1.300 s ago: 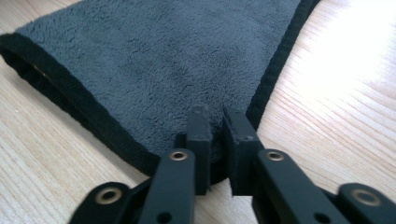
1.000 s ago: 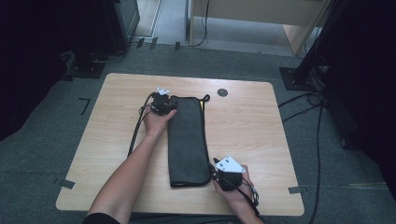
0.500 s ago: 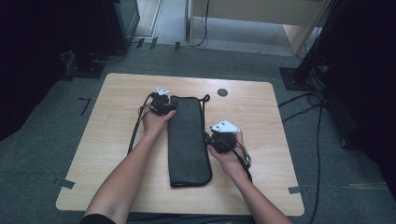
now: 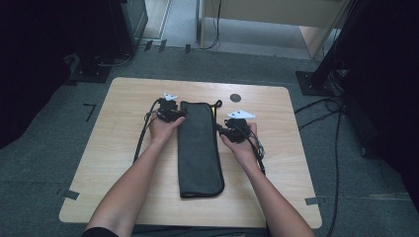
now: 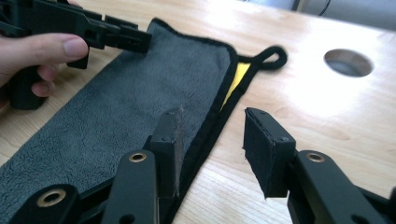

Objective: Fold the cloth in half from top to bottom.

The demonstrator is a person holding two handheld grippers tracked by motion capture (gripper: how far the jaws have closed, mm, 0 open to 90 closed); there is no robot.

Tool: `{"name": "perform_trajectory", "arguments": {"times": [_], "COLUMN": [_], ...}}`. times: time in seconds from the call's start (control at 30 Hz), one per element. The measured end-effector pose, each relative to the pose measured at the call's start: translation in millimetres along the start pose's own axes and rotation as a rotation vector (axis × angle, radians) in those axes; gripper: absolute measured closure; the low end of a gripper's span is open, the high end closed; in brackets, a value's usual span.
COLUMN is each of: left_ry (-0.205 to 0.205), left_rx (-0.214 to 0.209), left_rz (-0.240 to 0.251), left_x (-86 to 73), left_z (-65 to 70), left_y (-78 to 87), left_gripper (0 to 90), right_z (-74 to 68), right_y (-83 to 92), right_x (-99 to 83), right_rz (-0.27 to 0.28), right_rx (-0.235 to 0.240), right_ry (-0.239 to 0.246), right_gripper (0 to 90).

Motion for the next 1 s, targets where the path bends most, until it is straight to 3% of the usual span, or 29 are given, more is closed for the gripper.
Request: {"name": "perform_trajectory", "arguments": {"times": [0.07,0.17,0.3,0.47,0.6,0.77,0.87,1.0], "left_ry": [0.0,0.008,0.04,0.045,0.063,0.116,0.142,0.13], "left_rx": [0.003,0.0,-0.02,-0.003,0.007,-0.003,-0.011,-0.026], "left_rz": [-0.001,0.002,0.001,-0.004,-0.018,-0.028,-0.008,-0.033], "left_x": [-0.3,0.3,1.0,2.9,3.9,6.3,9.1,10.9], "left_z": [0.1,1.2,6.0,6.2,3.8,-4.2,-6.5,-5.2], "left_y": [0.1,-0.4,-1.8,-4.8,-6.6,-11.1,-13.2,-17.2], "left_gripper": [52.8,53.0,53.4,53.9,54.1,53.9,53.5,51.9], "right_z": [0.8,2.8,11.8,25.1,38.7,51.2,56.7,61.0], "right_y": [-7.3,-15.7,-30.7,-53.1,-71.9,-88.4,-93.8,-102.2], "right_x": [-4.7,-6.6,-2.4,2.0,6.8,13.6,18.6,26.1], "right_rz": [-0.024,-0.018,-0.008,-0.029,-0.038,-0.032,-0.015,-0.012], "right_rx": [0.014,0.024,0.015,0.012,0.012,-0.011,0.009,0.002], "right_ry": [0.007,0.004,-0.039,-0.101,-0.176,-0.224,-0.273,-0.296], "right_gripper": [57.5,57.6,58.0,58.2,58.7,55.5,50.6,47.8]}}
Point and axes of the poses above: each handheld gripper's, and its own axes: y roughly backward along the jaws, x roughly out of its top, z roughly to its right, the point moved 3 cm from there along -y, roughly forward along the jaws, and after that the axes turned 10 degrees about x, right-handed, at the moved point
